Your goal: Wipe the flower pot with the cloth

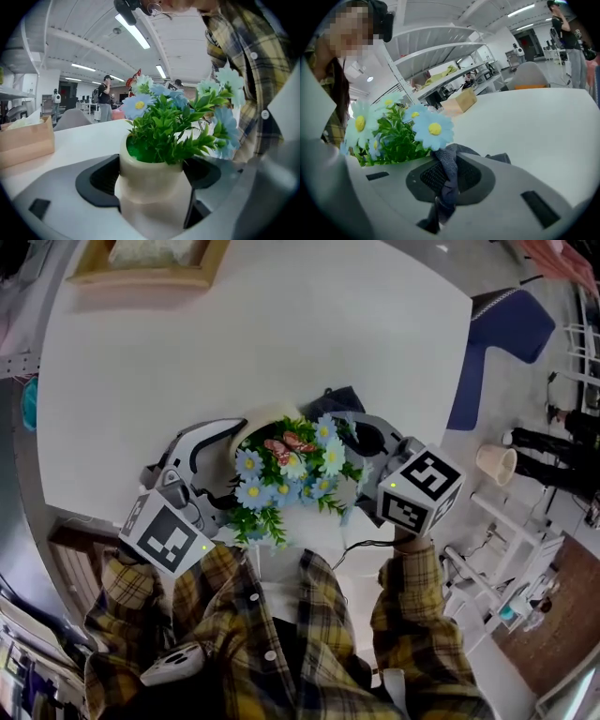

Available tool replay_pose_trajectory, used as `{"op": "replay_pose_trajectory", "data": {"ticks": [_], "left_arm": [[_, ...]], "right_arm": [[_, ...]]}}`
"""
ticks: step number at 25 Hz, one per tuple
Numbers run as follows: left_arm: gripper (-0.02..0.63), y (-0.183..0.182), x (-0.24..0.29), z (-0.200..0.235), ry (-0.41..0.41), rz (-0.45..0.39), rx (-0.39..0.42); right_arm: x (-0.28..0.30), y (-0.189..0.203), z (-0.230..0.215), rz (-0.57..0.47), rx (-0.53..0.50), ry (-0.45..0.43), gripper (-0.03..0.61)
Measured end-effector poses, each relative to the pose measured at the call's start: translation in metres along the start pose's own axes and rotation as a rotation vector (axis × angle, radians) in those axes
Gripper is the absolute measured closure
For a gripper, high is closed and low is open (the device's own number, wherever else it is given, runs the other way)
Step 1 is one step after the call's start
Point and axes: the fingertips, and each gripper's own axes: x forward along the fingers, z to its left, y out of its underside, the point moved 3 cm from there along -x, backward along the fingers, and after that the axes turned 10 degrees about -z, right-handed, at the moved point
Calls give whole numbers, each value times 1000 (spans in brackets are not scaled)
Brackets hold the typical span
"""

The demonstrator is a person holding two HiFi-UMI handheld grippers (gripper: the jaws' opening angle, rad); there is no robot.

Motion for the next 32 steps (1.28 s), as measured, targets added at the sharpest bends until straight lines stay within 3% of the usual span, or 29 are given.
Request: {"op": "replay_pose_trajectory", "data": {"ticks": [13,20,24,28,32], "left_arm": [[193,-8,9,3,329,110,109],[193,-4,19,8,457,149,144],[193,-6,21,12,421,147,124],[195,-3,10,15,295,116,39],[195,14,-15,18,152,149,-14]], "right_arm": [[23,-21,-6,185,-117,-293,563],[40,-19,-8,327,-173,-366,563],[36,-23,-10,314,-190,-340,563],[31,-24,-10,290,-177,-329,563],[32,-26,-14,252,-181,-307,563]]}}
